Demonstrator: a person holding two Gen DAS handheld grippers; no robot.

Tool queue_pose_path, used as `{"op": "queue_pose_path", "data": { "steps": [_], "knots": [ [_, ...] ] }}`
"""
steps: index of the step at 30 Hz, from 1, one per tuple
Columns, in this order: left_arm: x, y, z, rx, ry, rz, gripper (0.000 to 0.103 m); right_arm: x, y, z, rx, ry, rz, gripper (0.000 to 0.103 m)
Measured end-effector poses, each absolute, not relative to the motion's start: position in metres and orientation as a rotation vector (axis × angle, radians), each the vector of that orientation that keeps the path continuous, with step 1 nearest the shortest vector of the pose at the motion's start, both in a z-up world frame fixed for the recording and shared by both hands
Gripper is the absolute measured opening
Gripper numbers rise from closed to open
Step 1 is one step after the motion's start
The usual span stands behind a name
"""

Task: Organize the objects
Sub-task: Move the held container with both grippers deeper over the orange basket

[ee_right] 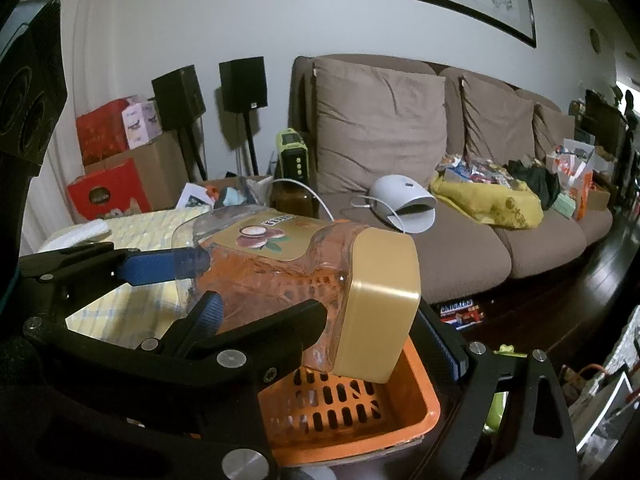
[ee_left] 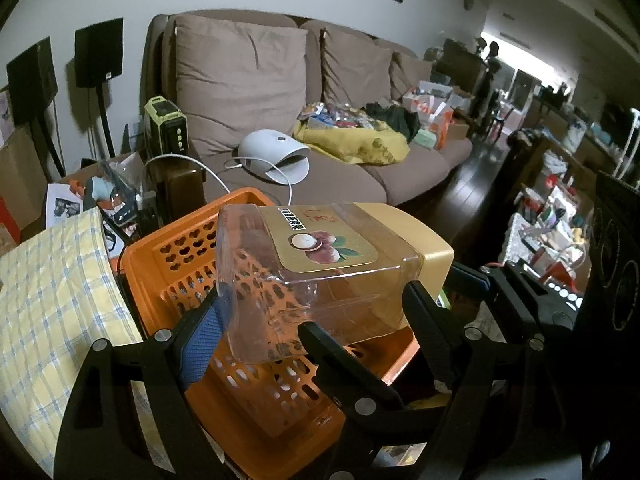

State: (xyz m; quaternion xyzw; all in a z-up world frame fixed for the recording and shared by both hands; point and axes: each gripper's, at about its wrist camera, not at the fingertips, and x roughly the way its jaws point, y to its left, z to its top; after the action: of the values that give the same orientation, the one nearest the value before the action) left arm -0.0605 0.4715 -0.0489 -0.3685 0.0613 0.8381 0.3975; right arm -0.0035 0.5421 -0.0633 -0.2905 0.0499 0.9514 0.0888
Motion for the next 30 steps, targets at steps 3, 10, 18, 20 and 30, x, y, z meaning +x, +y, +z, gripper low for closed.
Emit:
{"op": "queue_pose_path", "data": {
  "steps": [3,10,18,20,30],
  "knots": [
    [-0.061,0.471,-0.049,-0.938,0.155,2.121,0.084,-0.005,0.542,-0.065,-0.878,0.145,2.829,0.093],
    [-0.066,0.47,-0.05,-0.954,0.152,2.115,0.084,-0.007,0.54,-0.067,-0.901,0.141,2.826,0.093],
    [-0.072,0.471,-0.052,-0.974,0.144,2.107,0.084,-0.009,0.54,-0.07,-0.927,0.138,2.819,0.093],
    [-0.072,0.471,-0.053,-0.977,0.145,2.106,0.084,-0.009,0.54,-0.07,-0.934,0.138,2.817,0.093],
    [-0.072,0.472,-0.057,-0.997,0.145,2.102,0.084,-0.012,0.539,-0.075,-0.971,0.148,2.809,0.093]
  ]
}}
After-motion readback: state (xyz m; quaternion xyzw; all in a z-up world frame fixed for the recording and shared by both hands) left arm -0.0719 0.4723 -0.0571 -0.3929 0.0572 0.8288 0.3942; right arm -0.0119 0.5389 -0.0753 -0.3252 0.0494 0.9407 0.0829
